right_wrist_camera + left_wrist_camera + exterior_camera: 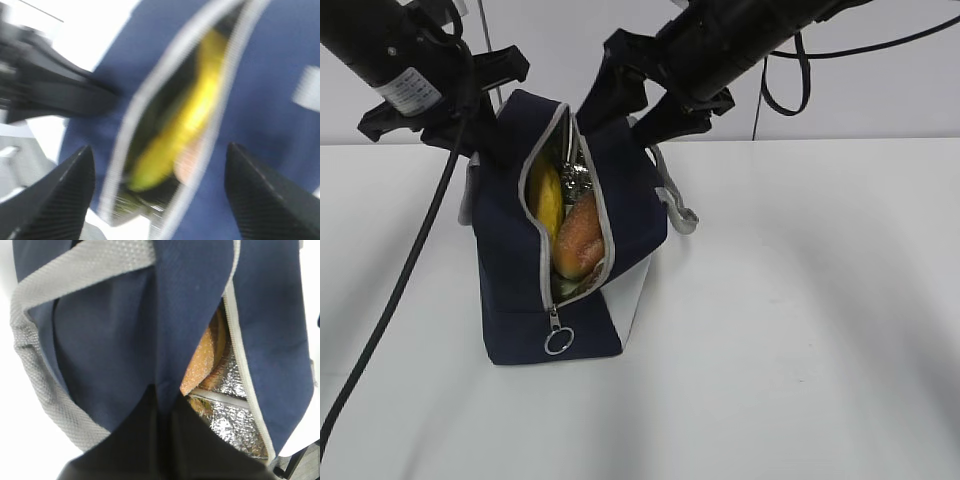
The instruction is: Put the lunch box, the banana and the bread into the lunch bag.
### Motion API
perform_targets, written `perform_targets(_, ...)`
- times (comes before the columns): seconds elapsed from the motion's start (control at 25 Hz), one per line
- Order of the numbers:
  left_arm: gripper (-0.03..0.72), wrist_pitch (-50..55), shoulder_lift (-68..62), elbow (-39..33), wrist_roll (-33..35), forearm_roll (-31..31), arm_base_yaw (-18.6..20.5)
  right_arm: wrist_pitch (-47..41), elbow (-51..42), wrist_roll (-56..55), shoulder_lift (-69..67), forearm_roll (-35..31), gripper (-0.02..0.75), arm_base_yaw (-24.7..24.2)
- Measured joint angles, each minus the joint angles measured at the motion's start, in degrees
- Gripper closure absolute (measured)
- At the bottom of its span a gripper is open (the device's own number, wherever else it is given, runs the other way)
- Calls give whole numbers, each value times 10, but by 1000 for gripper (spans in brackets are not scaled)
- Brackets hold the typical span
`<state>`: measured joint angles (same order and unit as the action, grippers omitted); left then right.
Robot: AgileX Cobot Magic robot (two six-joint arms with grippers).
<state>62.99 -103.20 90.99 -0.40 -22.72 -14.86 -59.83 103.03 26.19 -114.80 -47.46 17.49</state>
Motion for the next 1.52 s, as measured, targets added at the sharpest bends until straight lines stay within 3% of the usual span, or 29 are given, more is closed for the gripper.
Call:
perform_targets(0.16,688,0,0,0,0,0,0,-6,0,-42,0,81,172,-1)
perform_targets(0.36,688,0,0,0,0,0,0,-5,0,-73,0,131,201,-1)
perform_targets(0.72,688,1,0,0,0,0,0,-1,0,-82,-39,134,241,-1)
perform_targets(0.88,688,1,0,0,0,0,0,-1,0,-83,-48,131,391,-1)
perform_targets(1.04,688,1,0,0,0,0,0,-1,0,-83,-48,131,664,-1)
perform_targets(1.12,688,1,0,0,4,0,0,-1,0,-83,-48,130,721,-1)
perform_targets(1.36,688,-5,0,0,23,-29,-4,-14,0,-91,-29,133,735,-2)
perform_targets(1.52,688,-18,0,9,24,-33,-28,-31,0,-114,-4,143,736,-12)
